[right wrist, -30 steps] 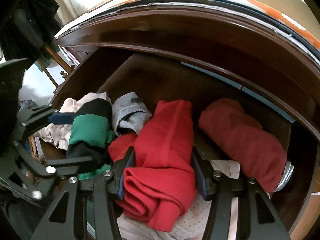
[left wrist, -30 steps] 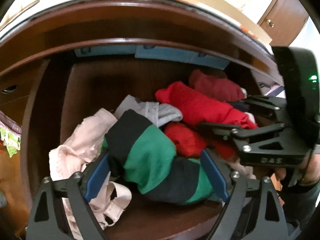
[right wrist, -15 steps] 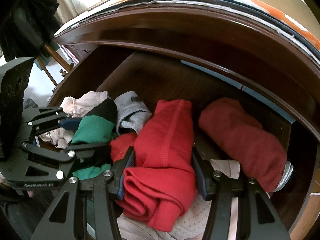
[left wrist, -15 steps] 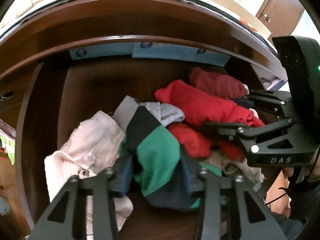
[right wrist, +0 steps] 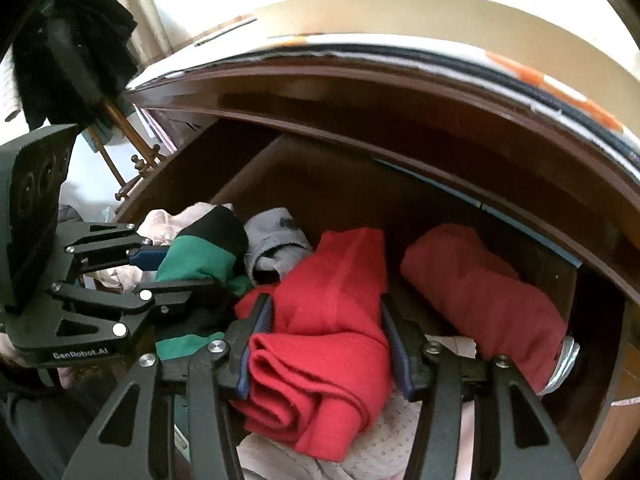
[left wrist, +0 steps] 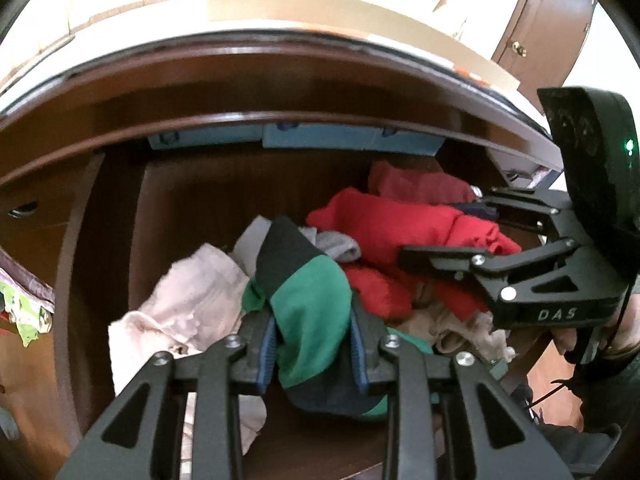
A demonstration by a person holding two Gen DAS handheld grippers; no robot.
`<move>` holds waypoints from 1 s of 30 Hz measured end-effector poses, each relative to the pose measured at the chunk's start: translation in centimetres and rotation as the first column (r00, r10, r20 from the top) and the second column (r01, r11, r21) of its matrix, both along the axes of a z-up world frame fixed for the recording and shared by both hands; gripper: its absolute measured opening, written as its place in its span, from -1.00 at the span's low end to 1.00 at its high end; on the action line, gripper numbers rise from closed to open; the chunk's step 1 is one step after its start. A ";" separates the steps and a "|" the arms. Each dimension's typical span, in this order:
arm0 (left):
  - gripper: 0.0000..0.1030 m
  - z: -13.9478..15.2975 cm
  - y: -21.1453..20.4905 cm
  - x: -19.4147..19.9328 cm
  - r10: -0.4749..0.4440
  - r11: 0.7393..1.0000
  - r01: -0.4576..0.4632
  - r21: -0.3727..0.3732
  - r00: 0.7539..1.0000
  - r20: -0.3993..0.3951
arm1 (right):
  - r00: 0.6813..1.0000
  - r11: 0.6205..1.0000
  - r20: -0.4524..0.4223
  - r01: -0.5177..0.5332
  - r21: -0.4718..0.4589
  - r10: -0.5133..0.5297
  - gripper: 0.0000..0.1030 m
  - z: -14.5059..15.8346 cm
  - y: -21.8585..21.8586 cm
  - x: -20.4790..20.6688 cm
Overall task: Take underwear out of drawer
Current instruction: 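Close left tool on green-black garment while right tool closes on red garment, then lift both held garments up out of the drawer toward the tray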
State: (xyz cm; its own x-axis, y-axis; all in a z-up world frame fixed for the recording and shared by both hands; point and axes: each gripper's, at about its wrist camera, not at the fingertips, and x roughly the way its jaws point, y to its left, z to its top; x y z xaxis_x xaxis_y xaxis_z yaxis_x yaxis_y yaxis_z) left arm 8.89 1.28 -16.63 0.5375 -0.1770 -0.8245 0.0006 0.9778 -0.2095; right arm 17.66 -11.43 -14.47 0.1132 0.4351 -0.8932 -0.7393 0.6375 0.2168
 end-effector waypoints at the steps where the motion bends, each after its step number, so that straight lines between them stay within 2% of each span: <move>1: -0.45 0.3 0.1 -0.1 0.003 1.000 -0.003 0.003 1.000 0.013 | 1.000 1.000 0.005 0.000 0.003 0.000 0.05 0.1 -0.1 -0.1; 11: -0.48 1.8 0.5 -0.6 0.029 0.999 -0.033 0.025 0.991 0.130 | 0.997 0.999 0.069 -0.040 0.013 0.039 -0.07 0.9 -0.1 -0.9; 22: -0.48 3.0 0.2 -1.2 0.030 0.998 -0.040 0.042 0.976 0.218 | 0.986 0.990 0.164 -0.039 0.138 0.016 -0.10 3.1 -2.7 -1.9; 30: -0.48 3.5 0.2 -1.4 0.035 0.997 -0.054 0.063 0.964 0.263 | 0.977 0.981 0.212 -0.050 0.189 0.009 -0.10 4.0 -4.2 -2.6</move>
State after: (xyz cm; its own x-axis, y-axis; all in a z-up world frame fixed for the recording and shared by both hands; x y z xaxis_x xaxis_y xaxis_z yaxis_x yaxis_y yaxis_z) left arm 7.46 1.48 -13.17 0.7418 -0.0957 -0.6638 0.0027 0.9902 -0.1398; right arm 15.09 -15.59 -10.43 0.2729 0.6024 -0.7501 -0.7992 0.5760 0.1718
